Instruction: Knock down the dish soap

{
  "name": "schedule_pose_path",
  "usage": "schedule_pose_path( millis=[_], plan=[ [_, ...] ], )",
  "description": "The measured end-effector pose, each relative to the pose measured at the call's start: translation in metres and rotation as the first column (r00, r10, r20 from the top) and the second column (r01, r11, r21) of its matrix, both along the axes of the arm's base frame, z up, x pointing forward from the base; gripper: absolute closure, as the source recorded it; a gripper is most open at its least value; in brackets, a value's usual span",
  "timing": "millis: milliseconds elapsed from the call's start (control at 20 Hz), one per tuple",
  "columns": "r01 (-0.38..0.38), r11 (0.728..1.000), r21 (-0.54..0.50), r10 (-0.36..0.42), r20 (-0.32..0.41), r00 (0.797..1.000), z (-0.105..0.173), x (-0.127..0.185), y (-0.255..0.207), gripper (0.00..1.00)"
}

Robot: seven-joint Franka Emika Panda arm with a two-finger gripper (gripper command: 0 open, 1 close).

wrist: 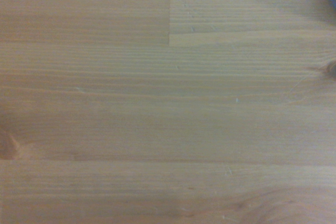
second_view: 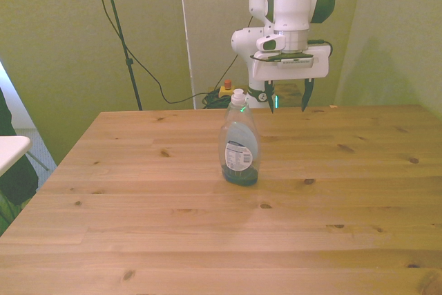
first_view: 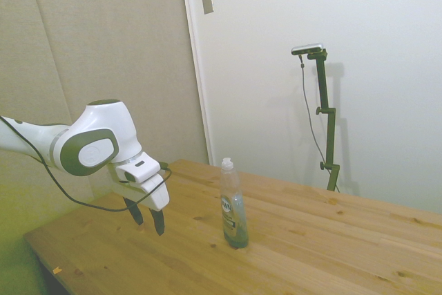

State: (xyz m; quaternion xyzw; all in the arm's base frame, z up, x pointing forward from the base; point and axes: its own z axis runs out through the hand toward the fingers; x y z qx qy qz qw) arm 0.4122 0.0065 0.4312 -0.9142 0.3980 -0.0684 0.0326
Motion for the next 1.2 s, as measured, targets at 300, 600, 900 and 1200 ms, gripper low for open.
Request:
schedule_pose_path(
  millis=[300,600,900,1200],
  plan=[
    [0.04,0.999,0.012,-0.04,-0.003,0.999,0.012,0.01,-0.014,1.0],
    [0.124,0.992,0.034,-0.125,0.025,0.992,0.031,0.04,-0.052,1.0],
    [0.211,0.977,0.04,-0.211,0.012,0.977,0.026,0.075,-0.079,1.0],
    [0.266,0.964,0.021,-0.266,0.027,0.964,0.029,0.085,-0.103,1.0]
  ],
)
